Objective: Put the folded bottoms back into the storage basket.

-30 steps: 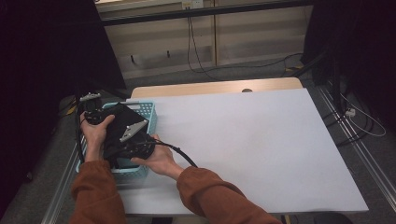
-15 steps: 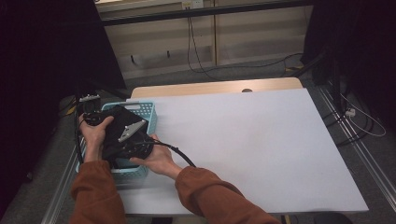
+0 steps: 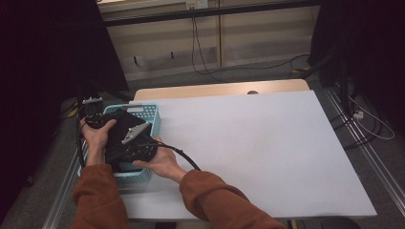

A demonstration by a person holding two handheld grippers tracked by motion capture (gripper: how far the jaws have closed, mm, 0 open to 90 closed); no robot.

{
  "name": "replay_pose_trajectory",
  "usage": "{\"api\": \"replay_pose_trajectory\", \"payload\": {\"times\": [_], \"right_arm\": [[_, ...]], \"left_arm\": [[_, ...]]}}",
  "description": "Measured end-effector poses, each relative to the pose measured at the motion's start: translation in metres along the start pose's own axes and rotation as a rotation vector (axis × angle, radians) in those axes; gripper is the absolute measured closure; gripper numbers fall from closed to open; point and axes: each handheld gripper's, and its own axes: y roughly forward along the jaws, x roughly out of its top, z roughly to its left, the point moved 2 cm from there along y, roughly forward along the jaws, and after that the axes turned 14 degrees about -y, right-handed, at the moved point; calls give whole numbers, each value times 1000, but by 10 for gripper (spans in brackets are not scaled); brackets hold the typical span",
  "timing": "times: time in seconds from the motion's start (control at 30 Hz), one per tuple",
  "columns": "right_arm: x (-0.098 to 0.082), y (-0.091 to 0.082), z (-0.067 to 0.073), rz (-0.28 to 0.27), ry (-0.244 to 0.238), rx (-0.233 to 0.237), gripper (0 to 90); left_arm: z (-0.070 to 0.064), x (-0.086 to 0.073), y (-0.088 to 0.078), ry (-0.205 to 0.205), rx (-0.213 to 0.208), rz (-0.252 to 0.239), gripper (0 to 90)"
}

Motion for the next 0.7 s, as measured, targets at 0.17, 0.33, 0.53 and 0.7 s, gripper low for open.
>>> {"api": "replay_pose_trajectory", "payload": {"times": [0.17, 0.33, 0.53, 0.7], "right_arm": [[-1, 0, 0, -3, 12, 6, 638], [-2, -1, -2, -10, 13, 2, 527], [-2, -7, -6, -20, 16, -11, 454], [-2, -12, -8, -31, 22, -10, 399]], "left_arm": [[0, 2, -2, -14, 20, -33, 478], [-1, 1, -1, -5, 18, -30, 385], [-3, 2, -1, -2, 23, -35, 281], [-3, 2, -2, -20, 25, -38, 186]]}}
